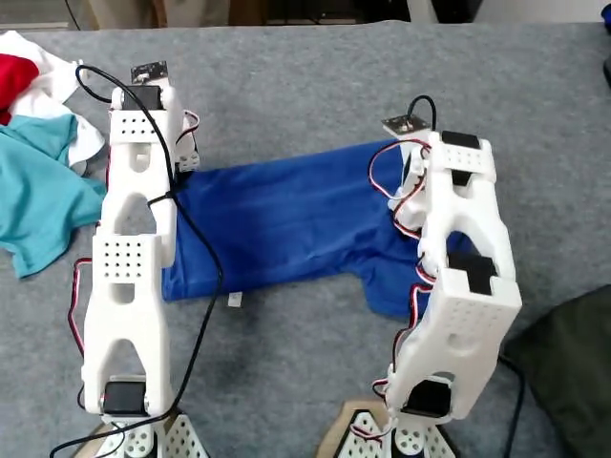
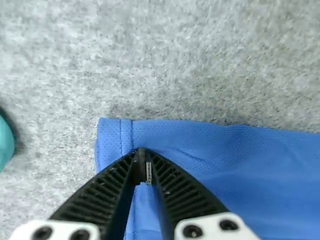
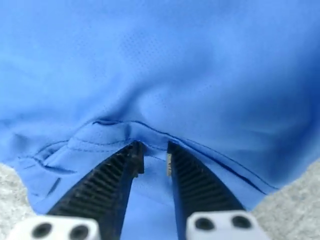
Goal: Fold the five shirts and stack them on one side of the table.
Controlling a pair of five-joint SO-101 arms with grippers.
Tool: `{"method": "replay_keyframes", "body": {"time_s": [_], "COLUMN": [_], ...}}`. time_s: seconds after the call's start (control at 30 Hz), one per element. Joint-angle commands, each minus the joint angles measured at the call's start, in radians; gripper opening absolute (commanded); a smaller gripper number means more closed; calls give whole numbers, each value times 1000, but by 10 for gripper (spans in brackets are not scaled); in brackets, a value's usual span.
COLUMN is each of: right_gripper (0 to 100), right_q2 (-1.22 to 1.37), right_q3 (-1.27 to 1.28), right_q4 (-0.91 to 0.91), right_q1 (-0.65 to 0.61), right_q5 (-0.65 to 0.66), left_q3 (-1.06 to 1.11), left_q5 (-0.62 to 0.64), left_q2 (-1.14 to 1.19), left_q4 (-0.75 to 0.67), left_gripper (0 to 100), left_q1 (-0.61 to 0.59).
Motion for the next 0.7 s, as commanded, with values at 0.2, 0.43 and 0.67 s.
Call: {"method": "replay_keyframes", "body": {"time_s": [0.2, 0.43, 0.67], "right_gripper": [5, 5, 5], "right_q2": [-41, -85, -248], "right_q3": [5, -47, -108], "right_q4": [-26, 78, 196], "right_q1": [-8, 1, 10], "right_q5": [-8, -8, 55], "left_q3": [-51, -55, -55], "left_q5": [-6, -6, -38], "left_q2": [-18, -22, -22], "left_q4": [11, 11, 11], "left_gripper": [19, 19, 19], "left_q1": [-9, -9, -9]}}
